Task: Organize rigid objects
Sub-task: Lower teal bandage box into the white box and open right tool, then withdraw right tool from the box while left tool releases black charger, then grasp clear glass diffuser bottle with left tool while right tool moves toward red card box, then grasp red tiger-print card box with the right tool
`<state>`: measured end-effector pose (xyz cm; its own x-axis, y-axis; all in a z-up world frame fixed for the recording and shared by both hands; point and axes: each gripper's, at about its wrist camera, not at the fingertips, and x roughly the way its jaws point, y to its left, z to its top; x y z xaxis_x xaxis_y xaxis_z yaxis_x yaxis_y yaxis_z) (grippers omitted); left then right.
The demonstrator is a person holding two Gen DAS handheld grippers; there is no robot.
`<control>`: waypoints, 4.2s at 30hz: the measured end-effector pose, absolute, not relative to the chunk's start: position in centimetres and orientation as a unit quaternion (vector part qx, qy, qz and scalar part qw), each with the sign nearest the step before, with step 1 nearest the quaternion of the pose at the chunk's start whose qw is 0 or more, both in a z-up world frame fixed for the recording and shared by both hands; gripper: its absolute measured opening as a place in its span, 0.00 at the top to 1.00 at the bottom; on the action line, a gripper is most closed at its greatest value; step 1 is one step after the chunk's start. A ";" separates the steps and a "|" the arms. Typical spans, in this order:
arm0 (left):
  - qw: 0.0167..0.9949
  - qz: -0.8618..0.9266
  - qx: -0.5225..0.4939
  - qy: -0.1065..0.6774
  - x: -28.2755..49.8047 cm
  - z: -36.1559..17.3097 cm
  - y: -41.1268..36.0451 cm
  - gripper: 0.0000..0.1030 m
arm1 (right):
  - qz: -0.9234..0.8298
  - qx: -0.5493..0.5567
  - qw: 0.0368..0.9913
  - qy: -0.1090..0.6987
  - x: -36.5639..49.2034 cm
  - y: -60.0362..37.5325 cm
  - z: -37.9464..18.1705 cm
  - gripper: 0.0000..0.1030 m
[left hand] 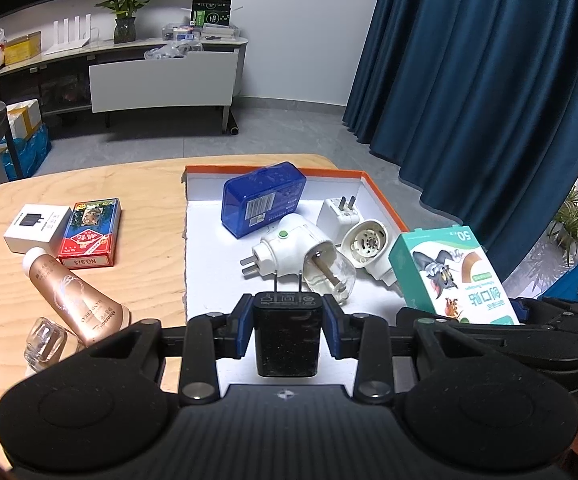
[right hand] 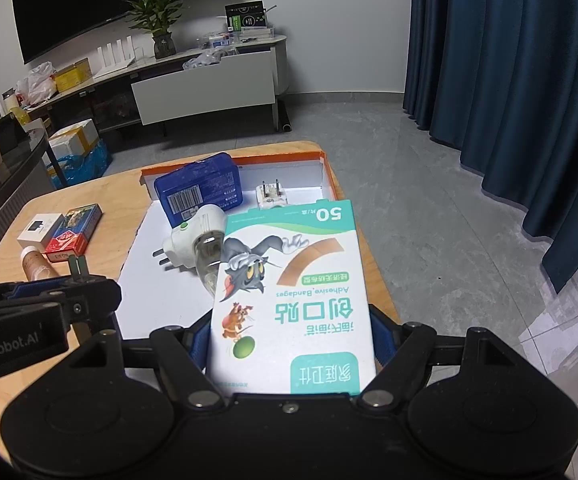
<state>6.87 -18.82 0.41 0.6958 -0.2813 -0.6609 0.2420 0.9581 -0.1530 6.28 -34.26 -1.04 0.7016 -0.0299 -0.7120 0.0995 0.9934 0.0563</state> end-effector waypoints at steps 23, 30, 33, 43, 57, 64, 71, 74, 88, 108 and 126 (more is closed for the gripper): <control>0.917 -0.143 -0.028 0.370 7.2 0.0 -18.8 0.64 | -0.039 0.042 0.919 0.391 7.5 -34.4 -1.9 0.14; 0.913 -0.150 -0.028 0.378 7.6 -0.5 -18.9 0.64 | -0.076 0.047 0.930 0.358 6.5 -35.2 -0.6 0.13; 0.906 -0.164 -0.034 0.388 7.9 -0.8 -19.4 0.64 | -0.089 0.051 0.932 0.347 6.1 -36.0 0.0 0.12; 0.909 -0.169 -0.038 0.378 7.9 -0.4 -19.7 0.37 | -0.087 0.063 0.938 0.330 5.6 -36.0 0.9 0.12; 0.928 -0.078 -0.073 0.357 7.3 0.8 -10.1 0.28 | -0.009 0.048 0.943 0.329 6.5 -29.2 2.0 0.11; 0.929 -0.061 -0.061 0.359 7.1 -0.7 -2.7 0.27 | 0.033 0.031 0.943 0.329 6.5 -25.8 2.0 0.11; 0.922 -0.088 -0.033 0.377 7.0 -3.7 -1.1 0.27 | 0.052 0.022 0.939 0.339 7.0 -23.9 1.3 0.11; 0.921 -0.112 -0.013 0.372 6.7 -4.3 -1.7 0.27 | 0.052 0.020 0.937 0.345 7.3 -23.6 0.9 0.11; 0.927 -0.138 0.024 0.349 7.8 -5.6 -3.4 0.70 | 0.046 0.025 0.935 0.351 8.8 -23.3 0.4 0.11; 0.944 -0.069 -0.063 0.317 7.4 -2.8 2.7 0.70 | 0.123 0.025 0.884 0.450 24.0 -10.3 -5.1 0.11; 0.947 -0.065 -0.076 0.306 7.1 -2.0 2.6 0.70 | 0.090 0.010 0.917 0.389 23.5 -11.9 -3.3 0.31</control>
